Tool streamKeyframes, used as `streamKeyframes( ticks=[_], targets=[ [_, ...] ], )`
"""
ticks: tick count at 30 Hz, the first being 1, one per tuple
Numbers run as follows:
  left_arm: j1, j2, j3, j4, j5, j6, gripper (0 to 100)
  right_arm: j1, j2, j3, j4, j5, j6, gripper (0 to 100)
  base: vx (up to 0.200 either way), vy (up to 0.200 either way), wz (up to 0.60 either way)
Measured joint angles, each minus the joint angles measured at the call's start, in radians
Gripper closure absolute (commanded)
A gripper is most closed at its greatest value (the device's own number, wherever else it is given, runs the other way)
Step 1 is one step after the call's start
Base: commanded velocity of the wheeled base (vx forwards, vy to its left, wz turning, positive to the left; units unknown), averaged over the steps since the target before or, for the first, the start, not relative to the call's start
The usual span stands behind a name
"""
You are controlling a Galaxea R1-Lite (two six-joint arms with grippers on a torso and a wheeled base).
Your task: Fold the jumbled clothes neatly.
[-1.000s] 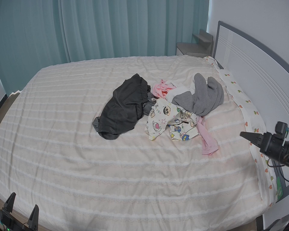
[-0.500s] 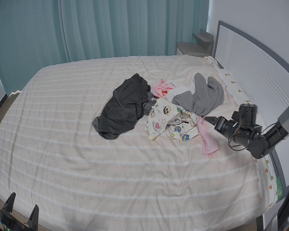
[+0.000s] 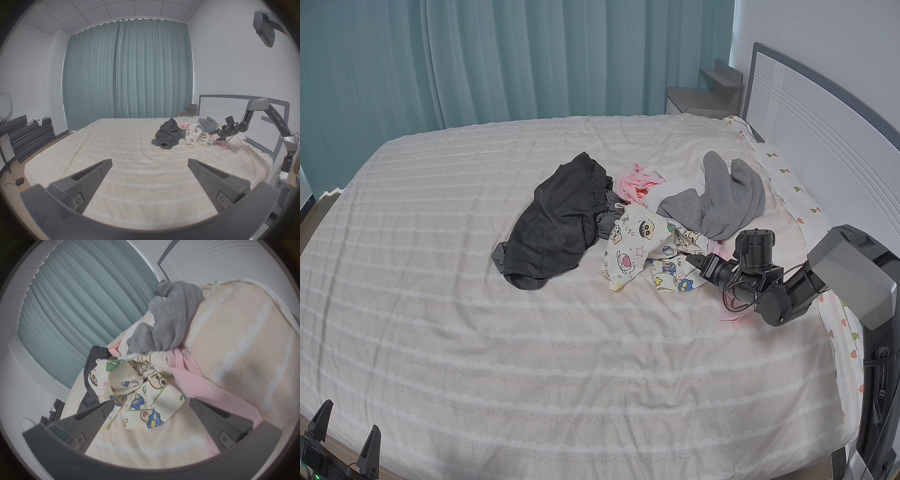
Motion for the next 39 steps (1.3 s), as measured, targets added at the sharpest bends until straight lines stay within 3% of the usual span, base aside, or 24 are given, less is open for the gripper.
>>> streamKeyframes(
  ticks=[13, 23, 30, 31, 39],
  targets=[
    [0.000, 0.000, 0.000, 0.000, 0.000, 0.000, 0, 0.011, 0.093, -0.121, 0.063, -0.007, -0.001, 0, 0.000, 0.000, 0.00],
    [0.000, 0.000, 0.000, 0.000, 0.000, 0.000, 0, 0.011, 0.174, -0.301, 0.114, -0.072, -0.006, 0, 0.000, 0.000, 0.00],
    [0.000, 0.000, 0.000, 0.000, 0.000, 0.000, 0, 0.019, 0.228, -0.415, 0.207, -0.083, -0.011, 0, 0.000, 0.000, 0.00],
    [0.000, 0.000, 0.000, 0.000, 0.000, 0.000, 0, 0.019, 0.232, -0.425, 0.212, -0.083, -0.011, 100, 0.000, 0.000, 0.00],
    [0.000, 0.000, 0.000, 0.000, 0.000, 0.000, 0, 0.023, 0.265, -0.471, 0.230, -0.092, -0.014, 100, 0.000, 0.000, 0.00]
  ],
)
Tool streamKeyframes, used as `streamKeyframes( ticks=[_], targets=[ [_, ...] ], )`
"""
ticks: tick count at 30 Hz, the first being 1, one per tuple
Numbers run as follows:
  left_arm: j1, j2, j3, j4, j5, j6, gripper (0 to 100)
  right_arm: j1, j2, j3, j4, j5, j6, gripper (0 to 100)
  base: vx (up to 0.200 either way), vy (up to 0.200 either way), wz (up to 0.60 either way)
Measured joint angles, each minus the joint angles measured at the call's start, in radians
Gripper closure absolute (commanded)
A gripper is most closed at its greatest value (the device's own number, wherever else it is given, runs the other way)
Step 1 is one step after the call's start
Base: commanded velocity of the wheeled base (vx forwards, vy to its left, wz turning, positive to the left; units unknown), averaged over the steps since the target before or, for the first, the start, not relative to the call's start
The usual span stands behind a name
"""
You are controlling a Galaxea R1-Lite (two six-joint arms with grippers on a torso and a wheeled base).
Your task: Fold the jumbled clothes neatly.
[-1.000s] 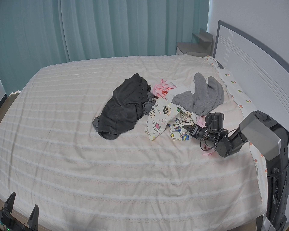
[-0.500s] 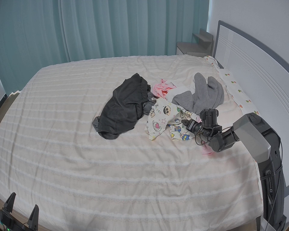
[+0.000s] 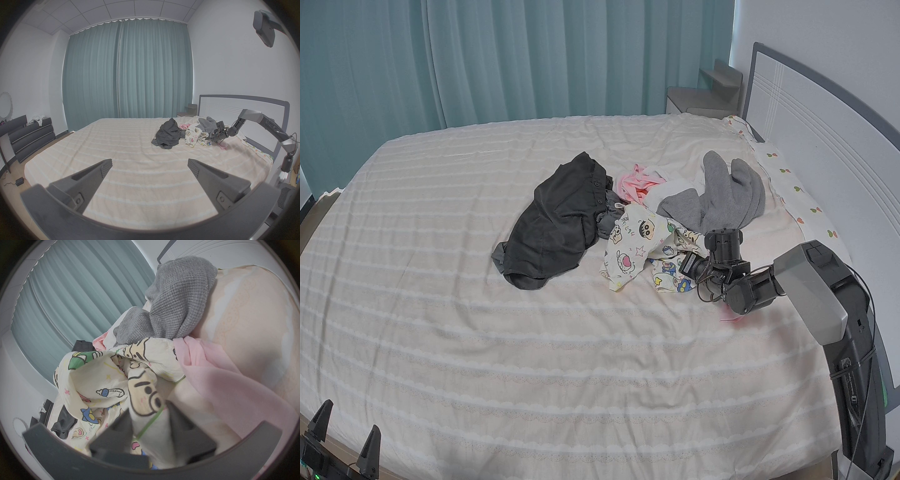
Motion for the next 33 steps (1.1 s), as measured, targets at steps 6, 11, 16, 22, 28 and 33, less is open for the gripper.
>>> streamKeyframes(
  ticks=[6, 11, 16, 22, 28, 33],
  targets=[
    [0.000, 0.000, 0.000, 0.000, 0.000, 0.000, 0, 0.000, -0.026, 0.066, -0.009, 0.006, 0.010, 100, 0.000, 0.000, 0.00],
    [0.000, 0.000, 0.000, 0.000, 0.000, 0.000, 0, -0.002, -0.086, 0.181, -0.047, 0.038, 0.022, 100, 0.000, 0.000, 0.00],
    [0.000, 0.000, 0.000, 0.000, 0.000, 0.000, 0, 0.000, -0.171, 0.354, -0.156, 0.067, 0.027, 100, 0.000, 0.000, 0.00],
    [0.000, 0.000, 0.000, 0.000, 0.000, 0.000, 0, 0.004, -0.285, 0.607, -0.331, 0.133, 0.029, 100, 0.000, 0.000, 0.00],
    [0.000, 0.000, 0.000, 0.000, 0.000, 0.000, 0, 0.008, -0.438, 0.882, -0.502, 0.209, 0.030, 100, 0.000, 0.000, 0.00],
    [0.000, 0.000, 0.000, 0.000, 0.000, 0.002, 0, 0.008, -0.603, 1.054, -0.583, 0.271, 0.030, 100, 0.000, 0.000, 0.00]
  ],
)
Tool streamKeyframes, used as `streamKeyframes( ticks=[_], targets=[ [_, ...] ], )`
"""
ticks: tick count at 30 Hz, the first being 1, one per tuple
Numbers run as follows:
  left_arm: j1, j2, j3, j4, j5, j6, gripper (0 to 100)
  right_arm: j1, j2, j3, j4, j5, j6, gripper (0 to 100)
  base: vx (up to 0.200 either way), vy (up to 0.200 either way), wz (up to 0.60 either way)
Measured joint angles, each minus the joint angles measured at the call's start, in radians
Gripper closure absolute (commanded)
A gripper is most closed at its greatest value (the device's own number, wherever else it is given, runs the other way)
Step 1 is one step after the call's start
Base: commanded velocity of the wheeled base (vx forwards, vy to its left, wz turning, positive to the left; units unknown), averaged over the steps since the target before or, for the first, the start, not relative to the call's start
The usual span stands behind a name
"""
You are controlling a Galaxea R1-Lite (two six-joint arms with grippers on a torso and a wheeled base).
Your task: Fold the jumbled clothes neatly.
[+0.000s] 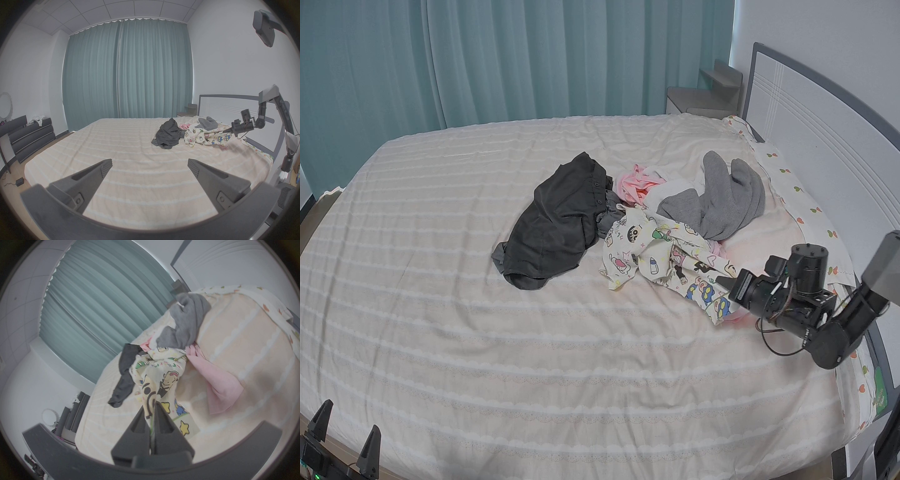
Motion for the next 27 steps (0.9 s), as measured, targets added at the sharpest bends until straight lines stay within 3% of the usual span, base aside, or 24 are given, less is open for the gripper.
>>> streamKeyframes(
  ticks=[9, 16, 22, 27],
  targets=[
    [0.000, 0.000, 0.000, 0.000, -0.001, -0.001, 0, 0.042, -0.291, 0.162, -0.016, 0.046, -0.001, 100, 0.000, 0.000, 0.00],
    [0.000, 0.000, 0.000, -0.004, -0.001, 0.020, 0, 0.099, -0.461, 0.178, 0.048, 0.051, -0.002, 100, 0.000, 0.000, 0.00],
    [-0.001, 0.000, -0.006, -0.021, -0.023, 0.027, 0, 0.138, -0.602, 0.109, 0.235, 0.056, -0.004, 100, 0.000, 0.000, 0.00],
    [-0.010, 0.040, -0.136, -0.041, -0.083, -0.020, 0, 0.160, -0.695, 0.035, 0.363, 0.081, -0.007, 100, 0.000, 0.000, 0.00]
  ],
)
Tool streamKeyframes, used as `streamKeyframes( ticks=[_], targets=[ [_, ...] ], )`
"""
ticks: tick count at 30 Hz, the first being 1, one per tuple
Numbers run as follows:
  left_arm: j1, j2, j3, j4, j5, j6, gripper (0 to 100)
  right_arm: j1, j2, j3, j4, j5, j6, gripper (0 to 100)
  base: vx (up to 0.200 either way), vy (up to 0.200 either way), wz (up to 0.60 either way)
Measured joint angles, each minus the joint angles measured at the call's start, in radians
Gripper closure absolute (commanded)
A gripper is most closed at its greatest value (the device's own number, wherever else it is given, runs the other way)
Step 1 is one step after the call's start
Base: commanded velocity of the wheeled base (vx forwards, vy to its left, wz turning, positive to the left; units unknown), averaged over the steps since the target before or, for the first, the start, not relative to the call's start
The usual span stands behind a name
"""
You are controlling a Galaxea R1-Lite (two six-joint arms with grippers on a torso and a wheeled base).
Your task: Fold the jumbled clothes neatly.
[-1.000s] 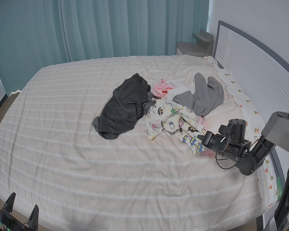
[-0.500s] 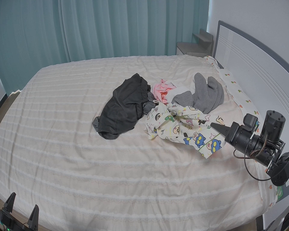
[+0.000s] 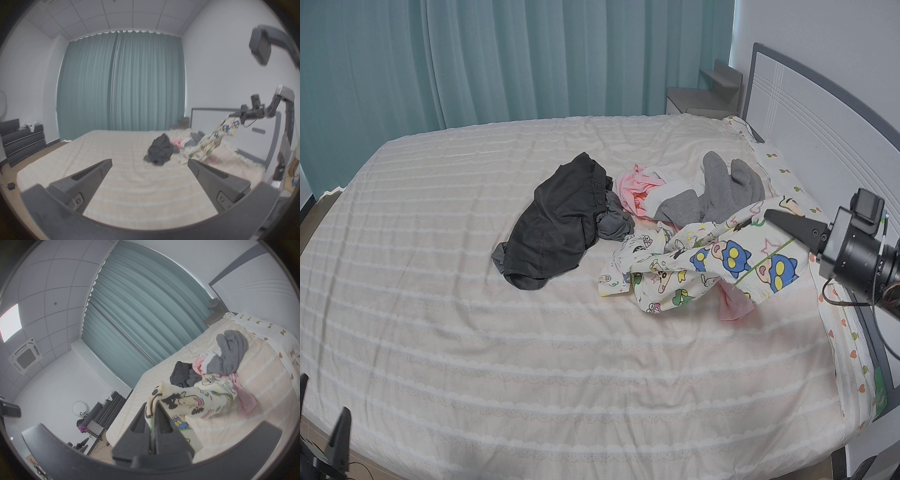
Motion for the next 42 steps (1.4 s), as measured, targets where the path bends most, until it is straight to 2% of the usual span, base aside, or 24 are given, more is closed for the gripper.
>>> streamKeyframes(
  ticks=[3, 11, 18, 24, 30, 34, 39, 42],
  targets=[
    [-0.011, 0.092, -0.126, -0.011, -0.093, -0.014, 0, 0.009, -0.042, -0.051, 0.046, 0.017, -0.002, 100, 0.000, 0.000, 0.00],
    [-0.043, 0.403, -0.259, -0.072, -0.269, -0.020, 0, 0.018, -0.091, -0.159, 0.108, 0.070, -0.004, 100, 0.000, 0.000, 0.00],
    [-0.160, 0.739, -0.304, -0.170, -0.333, -0.026, 0, 0.026, -0.108, -0.231, 0.161, 0.133, -0.005, 100, 0.000, 0.000, 0.00],
    [-0.311, 1.039, -0.318, -0.274, -0.343, -0.025, 0, 0.042, -0.107, -0.271, 0.187, 0.171, -0.005, 100, 0.000, 0.000, 0.00],
    [-0.455, 1.295, -0.319, -0.415, -0.306, -0.022, 0, 0.083, -0.088, -0.312, 0.199, 0.188, -0.005, 100, 0.000, 0.000, 0.00],
    [-0.493, 1.442, -0.306, -0.600, -0.274, -0.021, 0, 0.126, -0.074, -0.333, 0.204, 0.192, -0.004, 100, 0.000, 0.000, 0.00],
    [-0.514, 1.629, -0.280, -0.870, -0.199, -0.022, 0, 0.179, -0.063, -0.347, 0.207, 0.193, -0.004, 100, 0.000, 0.000, 0.00],
    [-0.521, 1.733, -0.266, -0.972, -0.167, -0.022, 0, 0.199, -0.060, -0.353, 0.209, 0.194, -0.004, 100, 0.000, 0.000, 0.00]
  ],
)
